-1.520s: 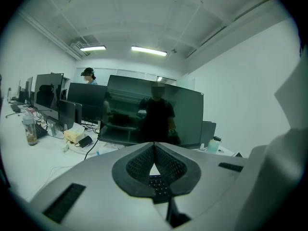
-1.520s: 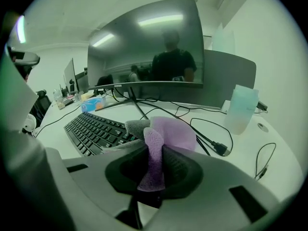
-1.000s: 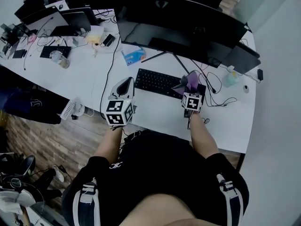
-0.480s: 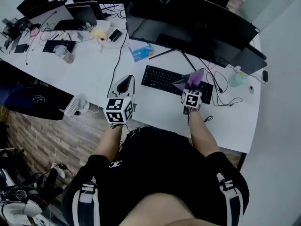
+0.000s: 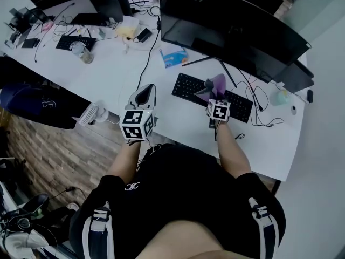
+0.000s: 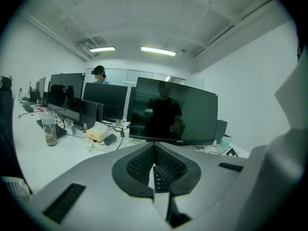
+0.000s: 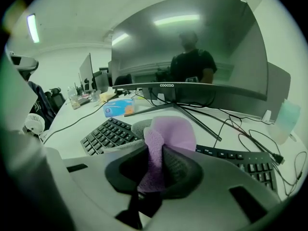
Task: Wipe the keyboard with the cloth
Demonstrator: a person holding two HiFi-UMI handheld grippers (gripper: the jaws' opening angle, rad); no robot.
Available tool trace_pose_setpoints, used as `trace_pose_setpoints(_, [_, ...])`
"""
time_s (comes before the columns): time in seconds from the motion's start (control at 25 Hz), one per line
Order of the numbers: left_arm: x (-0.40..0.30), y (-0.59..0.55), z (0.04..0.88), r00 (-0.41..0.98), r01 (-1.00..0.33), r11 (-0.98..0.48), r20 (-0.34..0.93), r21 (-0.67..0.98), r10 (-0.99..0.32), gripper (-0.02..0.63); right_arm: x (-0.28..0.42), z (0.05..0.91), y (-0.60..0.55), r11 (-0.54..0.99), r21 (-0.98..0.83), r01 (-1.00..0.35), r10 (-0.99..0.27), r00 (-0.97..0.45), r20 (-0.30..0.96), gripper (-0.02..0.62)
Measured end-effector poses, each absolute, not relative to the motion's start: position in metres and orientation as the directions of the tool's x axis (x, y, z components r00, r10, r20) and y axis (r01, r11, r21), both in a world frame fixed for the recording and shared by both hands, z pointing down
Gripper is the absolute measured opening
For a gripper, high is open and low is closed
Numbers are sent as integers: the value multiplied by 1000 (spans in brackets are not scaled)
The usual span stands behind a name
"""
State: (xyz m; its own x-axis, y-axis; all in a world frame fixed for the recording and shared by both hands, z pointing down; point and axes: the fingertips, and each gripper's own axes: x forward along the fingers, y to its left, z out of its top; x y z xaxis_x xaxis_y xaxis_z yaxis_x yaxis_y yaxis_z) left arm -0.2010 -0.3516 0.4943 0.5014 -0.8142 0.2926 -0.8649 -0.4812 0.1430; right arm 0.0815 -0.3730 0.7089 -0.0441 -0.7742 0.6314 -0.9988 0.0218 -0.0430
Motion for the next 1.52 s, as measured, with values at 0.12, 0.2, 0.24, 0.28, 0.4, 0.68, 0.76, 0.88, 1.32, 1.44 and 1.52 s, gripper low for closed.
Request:
trace_pose_setpoints(0.12, [-214,-353,494,486,-874,-465,294,141,-823,14,66,709,-382,42,-62,-997,-776,-72,627,87])
trace_pose_setpoints(0.2, [-224,-353,495,473,-881,-452,297,141,-830,14,57,709,-387,53,-67,-996,-775,-83,626,87])
trace_pose_setpoints(0.24, [-229,-353,496,466,-885,-444,299,142,-833,13,52,709,-390,58,-69,-996,-775,-89,625,87])
trace_pose_setpoints(0.28, [-235,-352,497,458,-889,-435,302,143,-836,13,47,709,-392,66,-70,-995,-776,-95,623,88])
trace_pose_setpoints(0.4, [-250,-350,501,436,-900,-411,310,144,-845,14,31,709,-399,99,-70,-993,-777,-121,617,89])
trace_pose_setpoints(0.68, [-277,-345,505,395,-919,-370,321,139,-861,14,-13,709,-419,188,-95,-978,-757,-206,620,91])
trace_pose_setpoints(0.76, [-283,-344,504,385,-923,-361,323,134,-865,13,-29,709,-425,219,-108,-970,-746,-238,623,91])
trace_pose_setpoints(0.88, [-293,-343,501,371,-929,-349,317,125,-873,14,-50,709,-432,254,-120,-960,-729,-272,628,92])
trace_pose_setpoints(1.32, [-310,-335,502,341,-940,-316,308,128,-888,12,-97,709,-442,316,-146,-937,-681,-331,653,92])
trace_pose_setpoints(1.44, [-313,-334,502,340,-940,-315,306,130,-889,12,-110,708,-439,349,-146,-926,-662,-354,661,92])
trace_pose_setpoints(1.52, [-315,-332,503,340,-940,-314,306,132,-889,13,-121,712,-434,381,-154,-912,-645,-382,662,92])
